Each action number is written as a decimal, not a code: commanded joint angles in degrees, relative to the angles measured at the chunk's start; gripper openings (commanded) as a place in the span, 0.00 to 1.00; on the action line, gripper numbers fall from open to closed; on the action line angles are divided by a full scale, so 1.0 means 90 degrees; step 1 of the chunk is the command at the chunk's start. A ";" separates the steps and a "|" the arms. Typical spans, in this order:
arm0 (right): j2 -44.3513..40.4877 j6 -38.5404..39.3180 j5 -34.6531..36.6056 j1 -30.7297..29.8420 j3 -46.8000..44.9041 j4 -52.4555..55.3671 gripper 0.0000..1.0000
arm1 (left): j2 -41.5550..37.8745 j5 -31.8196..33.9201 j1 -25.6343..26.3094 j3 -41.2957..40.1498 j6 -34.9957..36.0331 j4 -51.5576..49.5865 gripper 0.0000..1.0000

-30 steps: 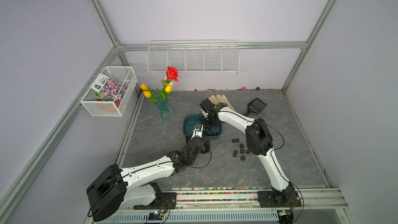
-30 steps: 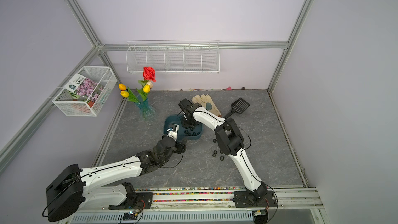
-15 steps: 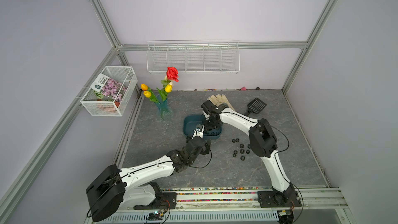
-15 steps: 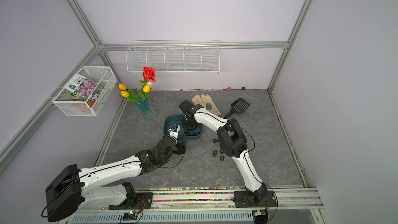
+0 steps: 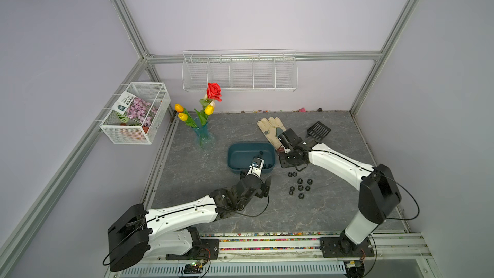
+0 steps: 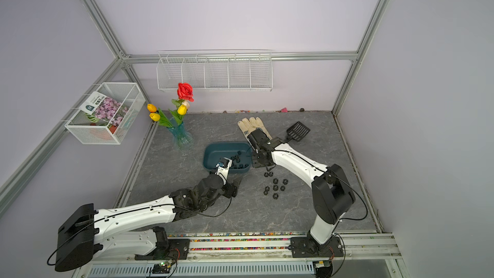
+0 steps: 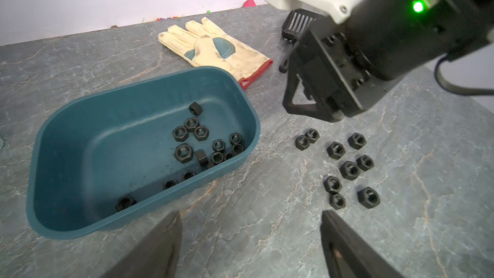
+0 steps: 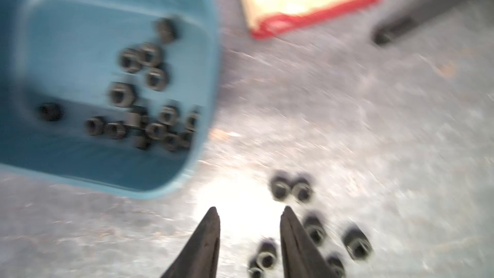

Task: Put the nuts on the desktop into the storage box
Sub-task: Pick up the nut from the center of the board.

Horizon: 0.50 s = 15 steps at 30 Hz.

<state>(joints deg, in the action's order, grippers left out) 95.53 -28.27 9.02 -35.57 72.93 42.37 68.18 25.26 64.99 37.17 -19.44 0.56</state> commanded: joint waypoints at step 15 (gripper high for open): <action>-0.1844 -0.0765 0.0094 0.1373 -0.2741 -0.0660 0.41 | 0.1407 -0.0752 0.0648 0.0851 -0.0047 0.0514 0.83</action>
<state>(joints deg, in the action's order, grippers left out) 79.88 -33.76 11.31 -24.21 50.30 39.11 79.26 20.10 70.22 42.11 -19.86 3.27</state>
